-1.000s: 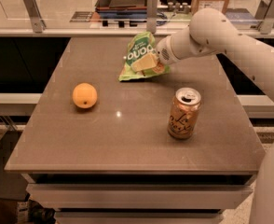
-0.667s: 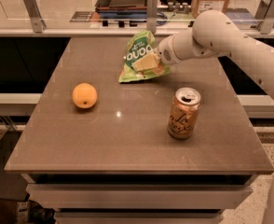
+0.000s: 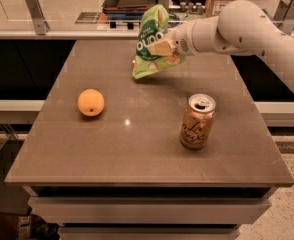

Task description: Pick green jalapeno chip bag

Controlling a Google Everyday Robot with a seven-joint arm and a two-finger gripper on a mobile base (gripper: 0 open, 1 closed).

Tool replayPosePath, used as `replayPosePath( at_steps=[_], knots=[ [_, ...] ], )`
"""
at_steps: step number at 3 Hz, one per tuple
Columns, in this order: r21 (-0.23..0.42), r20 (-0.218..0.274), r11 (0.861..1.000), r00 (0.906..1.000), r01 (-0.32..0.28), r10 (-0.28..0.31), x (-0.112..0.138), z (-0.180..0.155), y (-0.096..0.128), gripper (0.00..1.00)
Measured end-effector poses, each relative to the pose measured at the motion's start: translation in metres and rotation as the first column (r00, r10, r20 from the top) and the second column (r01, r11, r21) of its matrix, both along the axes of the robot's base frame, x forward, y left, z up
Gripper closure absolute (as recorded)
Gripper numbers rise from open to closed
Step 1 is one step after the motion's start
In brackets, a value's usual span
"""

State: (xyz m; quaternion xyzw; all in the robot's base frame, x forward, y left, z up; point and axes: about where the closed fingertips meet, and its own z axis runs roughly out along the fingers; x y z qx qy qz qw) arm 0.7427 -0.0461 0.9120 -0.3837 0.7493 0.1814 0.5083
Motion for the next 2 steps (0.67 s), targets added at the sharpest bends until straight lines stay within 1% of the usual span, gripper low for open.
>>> replayPosePath(
  at_steps=[1, 2],
  knots=[
    [0.045, 0.064, 0.999, 0.9979, -0.012, 0.009, 0.0043, 0.0298, 0.0030, 1.00],
    [0.045, 0.064, 0.999, 0.9979, -0.012, 0.009, 0.0043, 0.0298, 0.0031, 1.00]
  ],
)
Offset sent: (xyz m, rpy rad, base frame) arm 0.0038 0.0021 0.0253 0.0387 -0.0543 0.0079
